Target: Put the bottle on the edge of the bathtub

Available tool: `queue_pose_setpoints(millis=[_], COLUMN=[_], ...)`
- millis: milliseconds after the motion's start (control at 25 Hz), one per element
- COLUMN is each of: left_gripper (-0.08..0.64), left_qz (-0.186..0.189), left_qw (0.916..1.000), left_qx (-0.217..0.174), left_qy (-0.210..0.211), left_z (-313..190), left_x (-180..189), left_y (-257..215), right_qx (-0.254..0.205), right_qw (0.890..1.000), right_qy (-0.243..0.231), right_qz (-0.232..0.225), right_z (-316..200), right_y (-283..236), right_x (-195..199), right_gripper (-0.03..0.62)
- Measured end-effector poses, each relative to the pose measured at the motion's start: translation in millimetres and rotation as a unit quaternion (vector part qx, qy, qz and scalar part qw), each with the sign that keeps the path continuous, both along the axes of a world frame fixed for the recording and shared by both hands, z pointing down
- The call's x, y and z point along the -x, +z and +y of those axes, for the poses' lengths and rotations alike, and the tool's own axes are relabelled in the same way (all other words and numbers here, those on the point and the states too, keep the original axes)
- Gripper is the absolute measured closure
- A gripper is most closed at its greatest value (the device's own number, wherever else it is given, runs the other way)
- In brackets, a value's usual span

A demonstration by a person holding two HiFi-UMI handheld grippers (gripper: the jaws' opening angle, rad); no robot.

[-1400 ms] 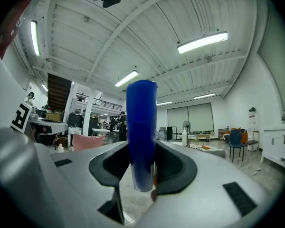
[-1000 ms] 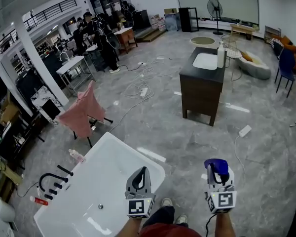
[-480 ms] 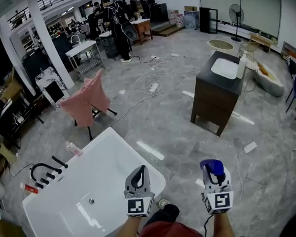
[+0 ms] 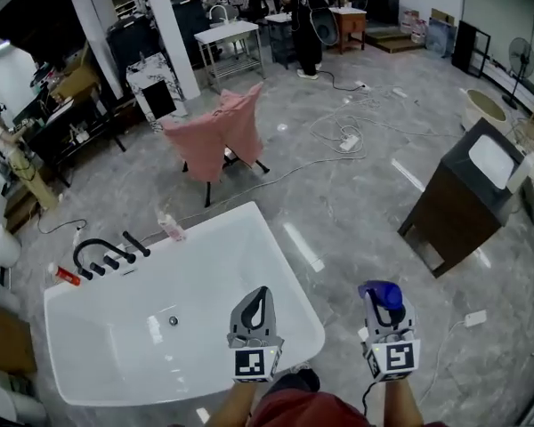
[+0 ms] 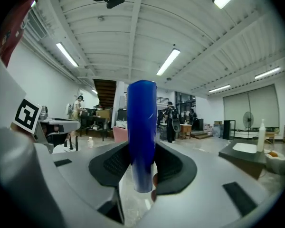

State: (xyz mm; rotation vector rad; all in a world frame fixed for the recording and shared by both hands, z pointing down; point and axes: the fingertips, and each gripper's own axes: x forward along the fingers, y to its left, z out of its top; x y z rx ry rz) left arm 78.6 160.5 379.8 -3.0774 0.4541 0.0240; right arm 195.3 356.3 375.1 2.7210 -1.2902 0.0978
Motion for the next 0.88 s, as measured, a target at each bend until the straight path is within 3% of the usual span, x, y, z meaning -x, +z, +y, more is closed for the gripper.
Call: queue_pose_setpoints(millis=[120,400,680,880], left_gripper=[0.554,0.555,0.555,0.555], left_qz=[-0.008,-0.002,-0.013,-0.024], left_qw=[0.9987,0.9909,0.9741,0.9577], left_qx=[0.022,0.008,0.013,-0.001], left_qy=[-0.045,-0.134,-0.226,-0.287], left_z=[-43,-115,-174,-220], left_x=[1,23,41,30], left_y=[11,2,13,29], right_qx=[0.002,-0.004,0.008,0.027], right_qw=[0.999,0.987,0.967,0.944], right_qy=[-0.052,-0.159,-0.255,-0.328], right_qz=[-0.011,-0.027,-0.026,-0.024], right_z=[-60,-172,-270,-341], right_y=[9,21,37,56], right_x=[-12,-11,-25,-51], right_gripper=[0.443,0.443,0.443,0.443])
